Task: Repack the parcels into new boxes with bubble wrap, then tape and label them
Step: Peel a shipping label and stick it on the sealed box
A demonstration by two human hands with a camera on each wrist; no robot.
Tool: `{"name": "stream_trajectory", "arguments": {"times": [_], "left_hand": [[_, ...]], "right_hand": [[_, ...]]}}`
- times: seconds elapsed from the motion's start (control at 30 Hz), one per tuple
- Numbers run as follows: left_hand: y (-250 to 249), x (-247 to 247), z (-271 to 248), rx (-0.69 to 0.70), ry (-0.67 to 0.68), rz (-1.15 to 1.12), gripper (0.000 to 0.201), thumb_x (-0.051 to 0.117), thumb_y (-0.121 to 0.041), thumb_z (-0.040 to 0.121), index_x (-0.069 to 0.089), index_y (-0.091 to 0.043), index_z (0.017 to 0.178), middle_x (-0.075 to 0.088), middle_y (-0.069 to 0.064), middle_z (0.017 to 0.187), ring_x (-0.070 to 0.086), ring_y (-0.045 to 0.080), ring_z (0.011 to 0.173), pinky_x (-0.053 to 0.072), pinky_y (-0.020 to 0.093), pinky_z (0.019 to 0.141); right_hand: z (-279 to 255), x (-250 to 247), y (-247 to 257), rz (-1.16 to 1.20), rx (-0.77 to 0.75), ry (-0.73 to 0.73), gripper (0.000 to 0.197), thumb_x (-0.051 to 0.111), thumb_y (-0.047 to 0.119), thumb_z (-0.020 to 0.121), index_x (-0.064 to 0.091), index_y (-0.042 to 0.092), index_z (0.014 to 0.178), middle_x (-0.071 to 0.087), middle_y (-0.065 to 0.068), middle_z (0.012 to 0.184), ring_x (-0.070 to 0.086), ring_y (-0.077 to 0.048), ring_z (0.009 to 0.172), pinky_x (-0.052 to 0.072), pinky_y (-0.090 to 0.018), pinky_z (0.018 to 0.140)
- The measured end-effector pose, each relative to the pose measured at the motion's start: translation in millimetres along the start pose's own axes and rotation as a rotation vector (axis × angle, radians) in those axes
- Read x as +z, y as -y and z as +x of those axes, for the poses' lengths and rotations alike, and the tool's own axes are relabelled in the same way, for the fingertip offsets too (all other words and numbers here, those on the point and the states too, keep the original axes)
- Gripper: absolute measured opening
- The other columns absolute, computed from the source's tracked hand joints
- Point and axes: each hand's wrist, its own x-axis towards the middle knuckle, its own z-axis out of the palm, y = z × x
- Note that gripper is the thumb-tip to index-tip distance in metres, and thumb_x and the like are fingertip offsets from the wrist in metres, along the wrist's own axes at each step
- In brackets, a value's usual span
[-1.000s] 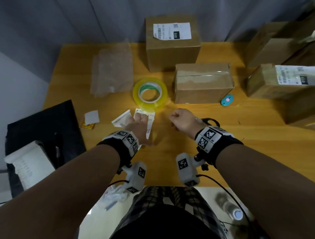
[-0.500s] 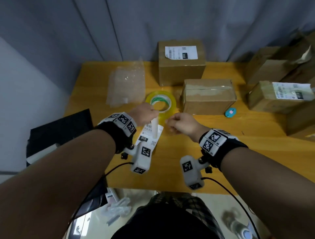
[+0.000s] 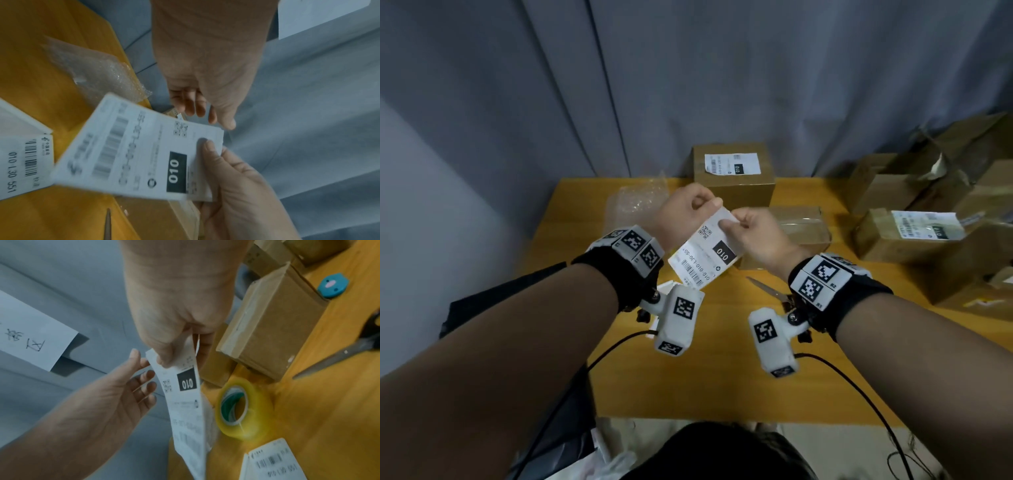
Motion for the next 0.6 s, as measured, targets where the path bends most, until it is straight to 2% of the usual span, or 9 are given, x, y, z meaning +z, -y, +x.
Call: {"name": "stream_trajectory", "arguments": {"times": [0.1,0.13,0.2,0.27,0.37,0.47,0.53,0.6], "left_hand": [[-7.7,-2.9,2.0,0.035,0.092,-0.009,0.015,0.058,-0.027,0.093,0.064,-0.015,0.1,0.067,0.001,0.097,0.061,0.01,0.087,0.046,0.017,0.072],[-8.8,-3.1,3.1,0.032,0.098,-0.015,0.013,0.059,-0.026,0.092,0.064,-0.015,0.097,0.067,0.002,0.096,0.061,0.011,0.088,0.047,0.018,0.074],[-11.8,-3.0,4.9,0.016,0.098,-0.016,0.011,0.061,-0.025,0.091,0.065,-0.015,0.094,0.068,0.004,0.096,0.062,0.014,0.09,0.049,0.023,0.079],[-14.4,-3.0,5.5,-0.002,0.119,-0.051,0.012,0.061,-0.023,0.09,0.066,-0.013,0.094,0.069,0.006,0.094,0.062,0.015,0.086,0.05,0.026,0.079],[-19.0,-5.5,4.8,-0.064,0.161,-0.109,0.01,0.058,-0.016,0.092,0.064,-0.008,0.095,0.066,0.004,0.083,0.059,0.01,0.072,0.049,0.019,0.067],[-21.1,-7.8,3.7,-0.132,0.219,-0.199,0.007,0.057,-0.01,0.091,0.062,-0.005,0.093,0.066,0.006,0.079,0.061,0.011,0.069,0.051,0.018,0.064],[-22.2,-9.1,2.7,-0.166,0.23,-0.291,0.006,0.056,-0.008,0.092,0.061,-0.005,0.09,0.065,0.008,0.079,0.062,0.012,0.069,0.053,0.018,0.065],[-23.3,-9.1,2.4,-0.182,0.195,-0.372,0.007,0.055,-0.007,0.093,0.059,-0.006,0.087,0.065,0.009,0.079,0.064,0.011,0.069,0.055,0.018,0.067]], "right_hand": [[3.3,-13.5,6.8,-0.135,0.021,0.04,0.021,0.054,0.014,0.096,0.065,-0.002,0.087,0.067,-0.006,0.08,0.061,-0.007,0.063,0.048,-0.015,0.053],[4.0,-17.4,9.0,-0.178,0.018,0.062,0.02,0.055,0.014,0.096,0.065,-0.002,0.088,0.068,-0.006,0.081,0.062,-0.009,0.066,0.047,-0.013,0.054],[5.4,-23.9,13.1,-0.251,0.009,0.099,0.02,0.055,0.015,0.095,0.063,0.007,0.079,0.066,-0.001,0.078,0.059,-0.007,0.067,0.046,-0.009,0.052],[6.8,-27.5,15.3,-0.306,-0.006,0.096,0.018,0.058,0.016,0.094,0.061,0.01,0.077,0.065,-0.001,0.078,0.058,-0.006,0.068,0.046,-0.012,0.056],[7.7,-32.5,16.9,-0.259,-0.05,0.031,0.004,0.063,0.014,0.09,0.063,0.012,0.087,0.065,0.0,0.084,0.06,-0.009,0.075,0.05,-0.019,0.066],[9.3,-37.4,17.5,-0.237,-0.064,0.039,0.007,0.065,0.014,0.089,0.063,0.018,0.083,0.064,0.003,0.087,0.06,-0.01,0.082,0.049,-0.026,0.077],[11.9,-38.2,16.5,-0.401,-0.111,-0.041,0.005,0.068,0.022,0.087,0.064,0.022,0.09,0.057,0.007,0.1,0.05,-0.009,0.095,0.04,-0.029,0.09],[13.2,-36.2,16.2,-0.563,-0.189,-0.228,0.019,0.07,0.03,0.083,0.06,0.027,0.098,0.043,0.011,0.108,0.035,-0.007,0.105,0.028,-0.027,0.096]]}}
